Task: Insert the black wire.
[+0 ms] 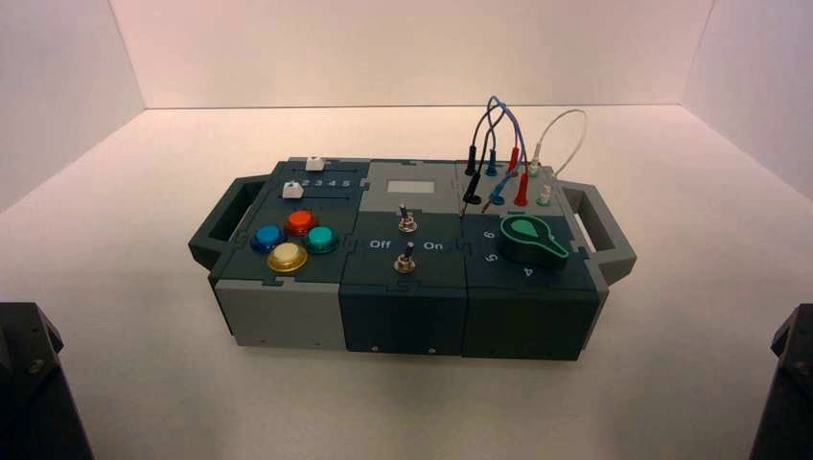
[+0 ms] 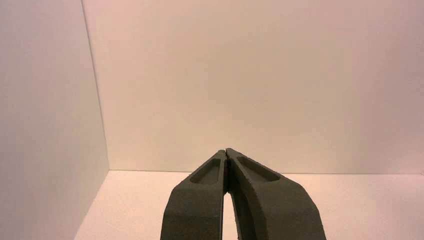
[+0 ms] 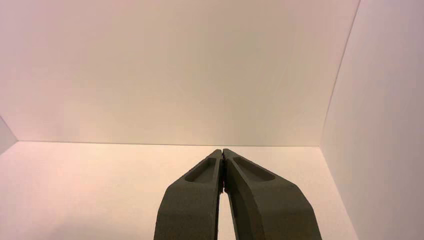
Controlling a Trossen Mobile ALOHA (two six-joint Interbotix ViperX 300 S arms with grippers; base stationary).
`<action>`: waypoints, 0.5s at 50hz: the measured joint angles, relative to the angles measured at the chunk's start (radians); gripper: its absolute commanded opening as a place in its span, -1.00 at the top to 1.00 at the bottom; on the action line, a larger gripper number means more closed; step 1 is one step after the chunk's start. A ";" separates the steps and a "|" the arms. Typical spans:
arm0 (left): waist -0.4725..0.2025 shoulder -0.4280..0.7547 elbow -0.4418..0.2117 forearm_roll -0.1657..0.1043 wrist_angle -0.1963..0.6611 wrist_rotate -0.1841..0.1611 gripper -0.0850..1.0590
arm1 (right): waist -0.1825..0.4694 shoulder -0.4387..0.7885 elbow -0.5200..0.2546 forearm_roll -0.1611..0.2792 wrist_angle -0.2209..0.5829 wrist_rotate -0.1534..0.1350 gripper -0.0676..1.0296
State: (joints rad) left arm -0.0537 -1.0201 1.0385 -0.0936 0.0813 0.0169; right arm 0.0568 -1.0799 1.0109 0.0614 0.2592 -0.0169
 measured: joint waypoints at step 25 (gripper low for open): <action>0.000 0.000 0.000 0.002 0.035 0.002 0.90 | 0.000 -0.002 0.003 0.002 0.037 0.003 0.92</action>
State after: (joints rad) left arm -0.0537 -1.0201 1.0385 -0.0920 0.1166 0.0184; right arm 0.0568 -1.0815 1.0140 0.0629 0.2961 -0.0138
